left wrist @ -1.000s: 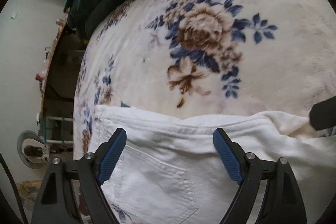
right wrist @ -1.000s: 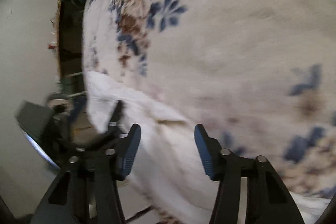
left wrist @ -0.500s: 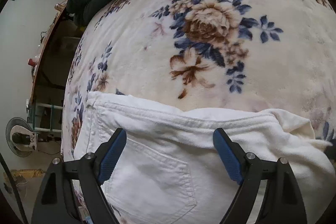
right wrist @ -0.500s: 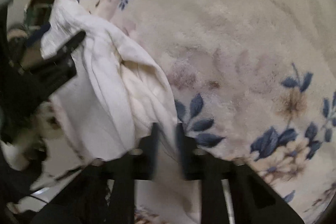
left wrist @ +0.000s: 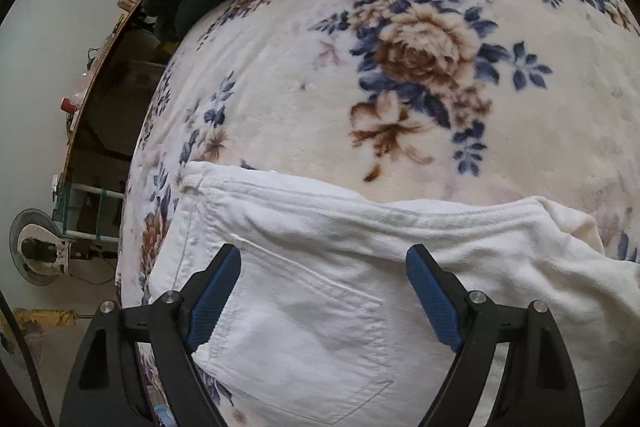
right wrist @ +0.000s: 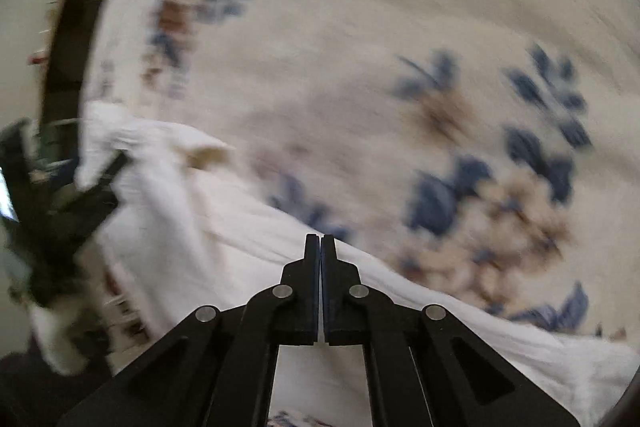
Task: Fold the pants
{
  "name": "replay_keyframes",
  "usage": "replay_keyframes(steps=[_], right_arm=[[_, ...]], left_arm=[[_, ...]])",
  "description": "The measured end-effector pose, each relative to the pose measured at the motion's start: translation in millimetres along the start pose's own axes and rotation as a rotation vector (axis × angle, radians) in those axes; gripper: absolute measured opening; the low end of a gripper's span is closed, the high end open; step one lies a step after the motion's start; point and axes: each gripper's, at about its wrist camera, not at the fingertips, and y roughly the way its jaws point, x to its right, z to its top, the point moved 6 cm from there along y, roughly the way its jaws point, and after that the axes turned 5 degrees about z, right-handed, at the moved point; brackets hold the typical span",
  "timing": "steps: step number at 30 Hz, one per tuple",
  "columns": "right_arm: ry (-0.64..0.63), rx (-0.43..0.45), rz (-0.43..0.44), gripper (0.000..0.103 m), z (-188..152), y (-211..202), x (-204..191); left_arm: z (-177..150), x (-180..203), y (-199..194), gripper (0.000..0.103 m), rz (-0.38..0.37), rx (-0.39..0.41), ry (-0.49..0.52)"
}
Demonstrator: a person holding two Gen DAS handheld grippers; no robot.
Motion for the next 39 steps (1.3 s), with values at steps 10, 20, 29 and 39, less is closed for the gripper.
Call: replay_keyframes(steps=[10, 20, 29, 39], right_arm=[[-0.396, -0.094, -0.206, 0.015, 49.3, 74.0, -76.7], [0.372, -0.083, 0.456, 0.010, 66.5, 53.8, -23.4], [0.461, -0.111, 0.471, 0.062, 74.6, 103.6, -36.5], [0.355, 0.223, 0.395, 0.003, 75.8, 40.1, -22.5]], left_arm=[[-7.1, -2.0, 4.9, 0.084, -0.006, -0.021, -0.019], [-11.4, -16.3, 7.4, 0.085, -0.019, -0.039, -0.072], [-6.3, -17.1, 5.0, 0.084, 0.019, -0.007, -0.052], [-5.5, -8.7, 13.8, 0.085, 0.007, -0.022, -0.033]])
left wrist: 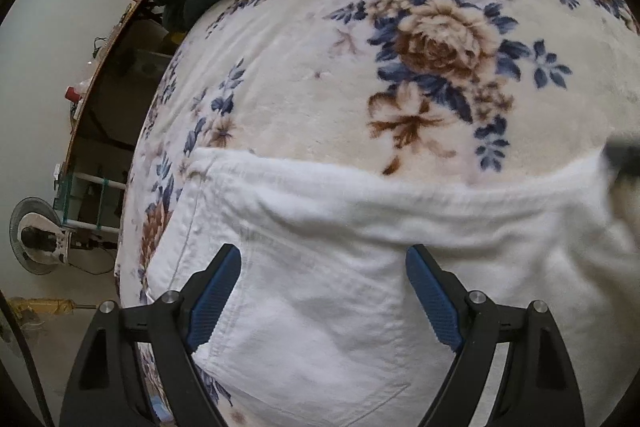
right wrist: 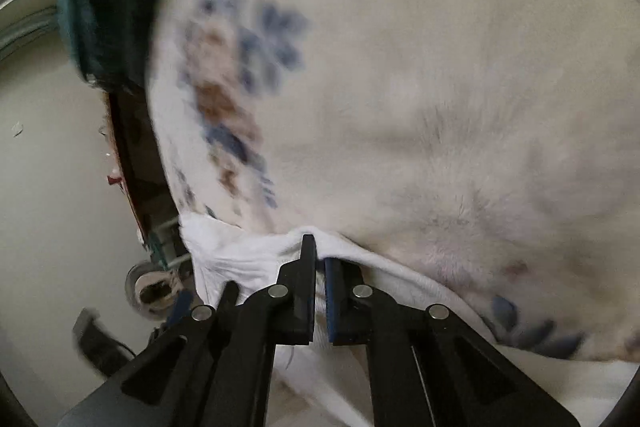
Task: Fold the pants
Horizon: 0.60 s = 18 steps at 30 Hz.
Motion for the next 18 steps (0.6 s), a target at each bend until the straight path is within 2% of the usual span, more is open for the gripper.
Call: replay_keyframes(steps=[1, 2, 3, 4, 6, 8, 10, 12, 15, 18], right_arm=[[-0.016, 0.037, 0.004, 0.002, 5.2, -11.2, -6.2], [-0.047, 0.037, -0.035, 0.002, 10.5, -11.3, -6.9], [-0.024, 0.013, -0.052, 0.002, 13.4, -5.8, -0.4], [0.036, -0.014, -0.041, 0.003, 16.1, -0.4, 9.8], [0.153, -0.094, 0.044, 0.005, 20.8, 10.6, 21.5], [0.253, -0.108, 0.123, 0.006, 23.7, 4.5, 29.0], [0.206, -0.110, 0.110, 0.006, 22.4, -6.1, 28.1], [0.119, -0.145, -0.008, 0.006, 14.8, -6.8, 28.0], [-0.026, -0.242, -0.105, 0.006, -1.3, 1.1, 21.3], [-0.356, -0.302, -0.341, 0.006, -11.7, 4.1, 2.2]], left_arm=[[-1.1, 0.2, 1.3, 0.085, 0.000, -0.001, 0.001], [-2.1, 1.0, 4.4, 0.085, 0.003, -0.009, 0.009], [-3.4, 1.6, 7.1, 0.085, 0.003, -0.023, 0.013], [-4.2, 1.1, 9.0, 0.085, 0.000, -0.033, 0.011], [-5.1, -0.3, 10.8, 0.085, -0.014, -0.049, 0.006], [-4.9, -2.8, 10.4, 0.085, -0.017, -0.048, -0.003], [-4.9, -1.8, 10.3, 0.085, -0.020, -0.049, -0.001], [-4.8, 0.4, 10.4, 0.085, -0.014, -0.045, 0.008], [-4.9, 3.5, 9.8, 0.085, -0.014, -0.043, 0.022], [-5.2, 4.5, 7.0, 0.085, -0.013, -0.037, 0.028]])
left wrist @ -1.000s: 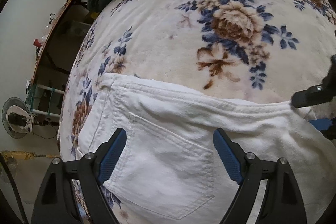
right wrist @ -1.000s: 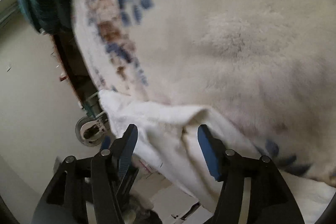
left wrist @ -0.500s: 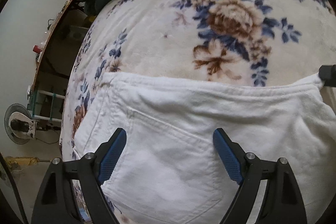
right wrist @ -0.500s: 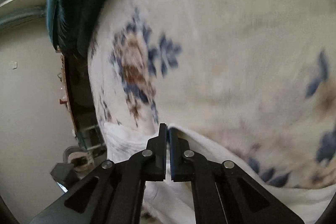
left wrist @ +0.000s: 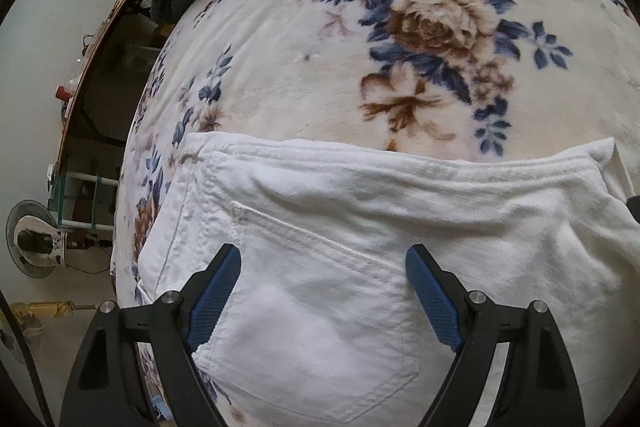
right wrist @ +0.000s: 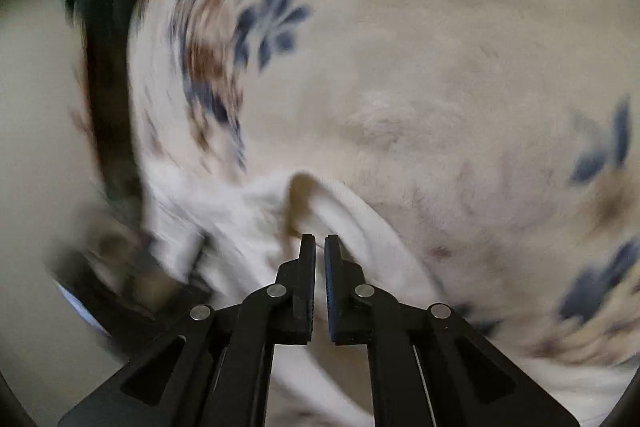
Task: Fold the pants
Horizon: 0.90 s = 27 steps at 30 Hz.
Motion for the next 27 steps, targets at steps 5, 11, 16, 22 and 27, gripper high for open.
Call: replay_keyframes(steps=[5, 11, 16, 22, 27], right_arm=[[-0.191, -0.120, -0.167, 0.039, -5.3, -0.7, -2.5], [-0.195, -0.201, -0.117, 0.040, -14.0, 3.3, 6.2], [-0.355, -0.147, -0.265, 0.006, -42.0, -6.7, -2.7], [-0.270, 0.157, -0.481, 0.000, -32.5, -64.5, 30.5], [0.094, 0.110, 0.102, 0.003, -29.7, -74.0, 59.6]], left_arm=[[1.1, 4.7, -5.2, 0.084, -0.011, 0.007, -0.014], [4.7, 11.2, -14.8, 0.085, -0.013, 0.021, -0.015], [7.7, 8.9, -14.1, 0.085, -0.012, 0.022, -0.025], [6.5, 7.6, -11.2, 0.085, -0.018, 0.004, -0.042], [6.4, 6.6, -16.0, 0.085, -0.012, 0.022, -0.040]])
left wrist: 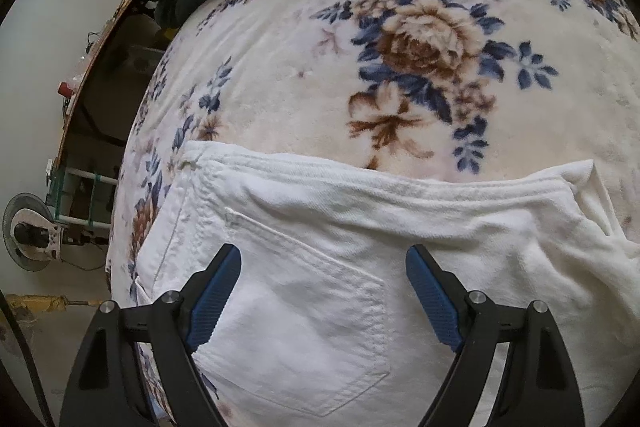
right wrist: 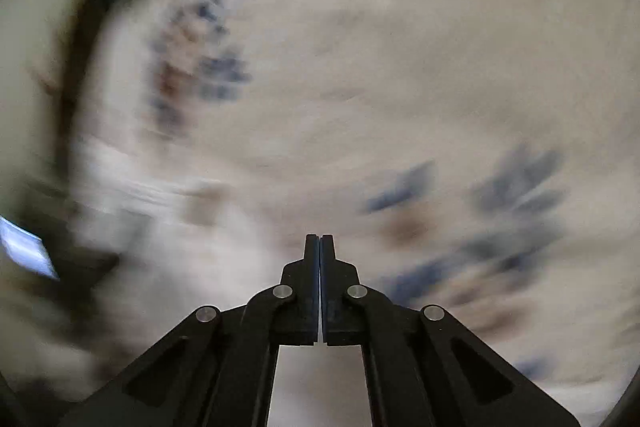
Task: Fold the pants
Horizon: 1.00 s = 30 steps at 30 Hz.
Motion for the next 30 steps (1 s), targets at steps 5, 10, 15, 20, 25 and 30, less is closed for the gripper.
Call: replay_keyframes(steps=[5, 10, 15, 20, 25, 30], right_arm=[[-0.072, -0.117, 0.070, 0.067, -6.4, 33.7, -39.0], [-0.359, -0.120, -0.270, 0.009, -36.5, 77.4, -67.2], [-0.712, 0.072, -0.418, 0.008, -86.1, 70.4, -111.1], [-0.936, -0.113, -0.545, 0.016, -143.4, 116.7, -92.1], [-0.858, -0.141, -0.378, 0.042, -139.6, 101.7, -89.3], [-0.524, 0.005, -0.155, 0.043, -76.2, 22.0, -72.0]], left_arm=[[0.0, 4.2, 0.6, 0.084, 0.011, 0.000, 0.017], [-0.6, 2.5, 0.2, 0.085, 0.023, 0.010, 0.021], [-4.5, -8.0, 10.8, 0.085, -0.016, -0.032, -0.026], [-13.6, -9.0, 21.9, 0.085, -0.011, -0.066, -0.016], [-19.3, -6.8, 24.9, 0.085, -0.015, -0.072, -0.009], [-15.8, -4.3, 22.2, 0.084, -0.026, -0.064, -0.012]])
